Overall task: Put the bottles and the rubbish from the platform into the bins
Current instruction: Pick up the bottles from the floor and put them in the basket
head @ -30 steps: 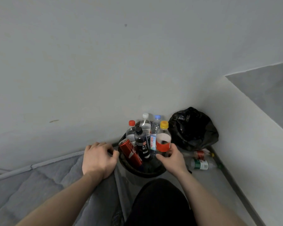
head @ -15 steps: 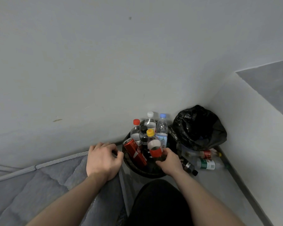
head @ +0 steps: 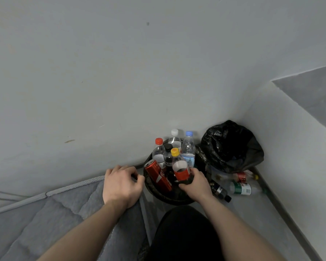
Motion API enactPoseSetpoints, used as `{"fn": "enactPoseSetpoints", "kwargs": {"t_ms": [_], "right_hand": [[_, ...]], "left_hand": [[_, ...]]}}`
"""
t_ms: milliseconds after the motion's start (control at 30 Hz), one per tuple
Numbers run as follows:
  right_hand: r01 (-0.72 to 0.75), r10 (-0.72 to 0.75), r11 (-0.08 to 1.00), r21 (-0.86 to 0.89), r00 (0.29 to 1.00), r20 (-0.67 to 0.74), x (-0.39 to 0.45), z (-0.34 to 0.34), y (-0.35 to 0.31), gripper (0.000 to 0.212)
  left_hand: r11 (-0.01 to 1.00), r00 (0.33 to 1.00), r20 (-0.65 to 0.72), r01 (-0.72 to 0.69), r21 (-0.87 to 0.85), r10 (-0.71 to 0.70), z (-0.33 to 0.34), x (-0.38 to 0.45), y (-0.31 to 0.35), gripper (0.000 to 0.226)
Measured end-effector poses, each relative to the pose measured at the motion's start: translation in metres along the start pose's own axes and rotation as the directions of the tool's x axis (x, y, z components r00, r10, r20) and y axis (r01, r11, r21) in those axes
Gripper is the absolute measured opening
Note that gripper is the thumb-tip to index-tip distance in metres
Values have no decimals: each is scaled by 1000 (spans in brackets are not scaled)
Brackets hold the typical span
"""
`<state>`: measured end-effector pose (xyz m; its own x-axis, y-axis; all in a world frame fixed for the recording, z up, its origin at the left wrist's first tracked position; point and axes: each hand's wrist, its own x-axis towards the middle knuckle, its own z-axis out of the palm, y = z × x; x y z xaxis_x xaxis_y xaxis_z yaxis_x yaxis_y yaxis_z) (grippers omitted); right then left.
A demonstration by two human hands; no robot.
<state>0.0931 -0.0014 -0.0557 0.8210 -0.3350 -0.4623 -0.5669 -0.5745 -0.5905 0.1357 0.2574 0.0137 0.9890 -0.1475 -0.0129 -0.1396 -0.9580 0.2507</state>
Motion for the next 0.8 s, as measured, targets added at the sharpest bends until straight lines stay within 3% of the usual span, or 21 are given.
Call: {"fn": "enactPoseSetpoints", "kwargs": {"t_ms": [367, 600, 800], "right_hand": [[-40, 40, 999, 9, 999, 32, -9, -15, 1, 79], [-14, 16, 998, -67, 1000, 27, -32, -64, 17, 86], [107, -101, 903, -416, 994, 39, -82, -112, 46, 83]], "left_hand": [[1000, 1000, 4, 0, -6, 0, 1, 0, -1, 31], [1000, 1000, 11, -8, -14, 8, -4, -3, 0, 27], [994, 995, 22, -97, 44, 96, -10, -4, 2, 26]]}}
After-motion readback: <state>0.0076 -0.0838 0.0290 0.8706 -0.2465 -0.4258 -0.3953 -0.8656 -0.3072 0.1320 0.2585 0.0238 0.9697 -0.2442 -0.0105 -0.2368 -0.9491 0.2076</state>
